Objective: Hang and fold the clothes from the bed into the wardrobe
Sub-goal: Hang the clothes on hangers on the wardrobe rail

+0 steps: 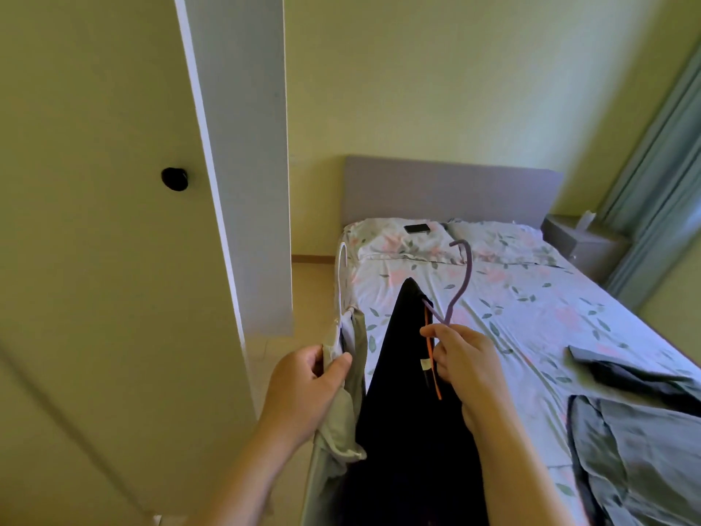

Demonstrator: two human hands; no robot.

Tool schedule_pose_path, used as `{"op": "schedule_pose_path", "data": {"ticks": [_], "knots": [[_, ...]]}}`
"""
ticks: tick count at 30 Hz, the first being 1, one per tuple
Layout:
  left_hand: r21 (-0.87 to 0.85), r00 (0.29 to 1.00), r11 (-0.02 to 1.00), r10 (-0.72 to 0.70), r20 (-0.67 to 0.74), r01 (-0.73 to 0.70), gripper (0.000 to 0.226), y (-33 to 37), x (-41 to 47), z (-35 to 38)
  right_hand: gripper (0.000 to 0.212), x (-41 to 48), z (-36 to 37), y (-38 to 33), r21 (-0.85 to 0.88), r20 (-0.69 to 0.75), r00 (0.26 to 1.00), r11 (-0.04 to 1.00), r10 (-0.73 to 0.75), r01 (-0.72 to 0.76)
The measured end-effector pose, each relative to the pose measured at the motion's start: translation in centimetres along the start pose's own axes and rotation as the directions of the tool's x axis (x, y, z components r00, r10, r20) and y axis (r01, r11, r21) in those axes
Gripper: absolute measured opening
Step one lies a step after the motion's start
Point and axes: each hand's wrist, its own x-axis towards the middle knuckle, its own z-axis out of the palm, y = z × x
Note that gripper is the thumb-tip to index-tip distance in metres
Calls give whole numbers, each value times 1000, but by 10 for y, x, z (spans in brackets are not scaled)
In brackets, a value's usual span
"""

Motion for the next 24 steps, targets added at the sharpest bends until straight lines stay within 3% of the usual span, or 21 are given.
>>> {"op": "schedule_pose_path", "data": {"ticks": [10,15,24], "knots": [[-48,997,998,43,67,-40,39,-14,88,2,26,57,35,-20,-3,-116,991,997,-72,72],[-54,995,999,9,97,-4,37,-21,130,15,27,100,41,-21,-19,-93,994,998,-63,62],[27,1000,1000,9,-5,-9,40,-3,217,58,26,204,34,-37,57,-11,999,997,-46,47]]}}
